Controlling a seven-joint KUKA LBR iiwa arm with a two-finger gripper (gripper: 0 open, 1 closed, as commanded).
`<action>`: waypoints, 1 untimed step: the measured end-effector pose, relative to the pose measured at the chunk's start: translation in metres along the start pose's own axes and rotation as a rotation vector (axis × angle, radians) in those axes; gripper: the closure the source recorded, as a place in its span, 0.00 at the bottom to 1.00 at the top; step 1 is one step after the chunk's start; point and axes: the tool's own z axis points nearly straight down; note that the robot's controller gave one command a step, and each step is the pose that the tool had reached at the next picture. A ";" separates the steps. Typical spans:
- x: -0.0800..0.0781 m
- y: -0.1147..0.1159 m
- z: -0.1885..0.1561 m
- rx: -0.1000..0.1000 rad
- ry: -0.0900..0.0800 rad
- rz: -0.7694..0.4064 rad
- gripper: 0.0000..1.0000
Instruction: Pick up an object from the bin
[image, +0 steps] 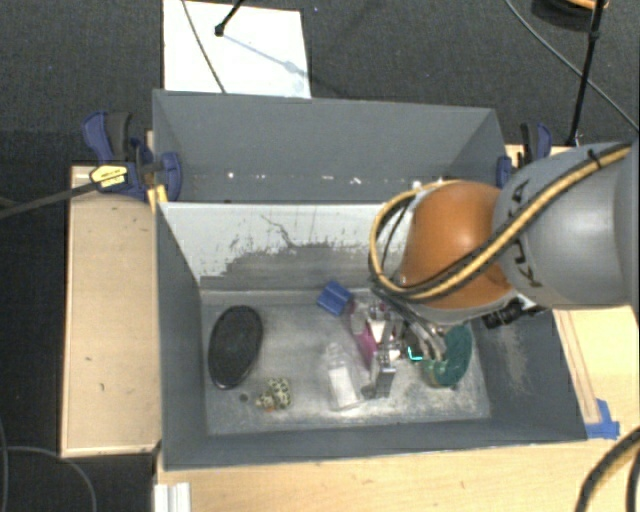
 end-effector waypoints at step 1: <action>-0.013 -0.001 0.046 0.001 -0.003 -0.399 0.00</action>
Offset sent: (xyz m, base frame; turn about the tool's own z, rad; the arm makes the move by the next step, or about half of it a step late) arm 0.0128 -0.0007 -0.0451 -0.3996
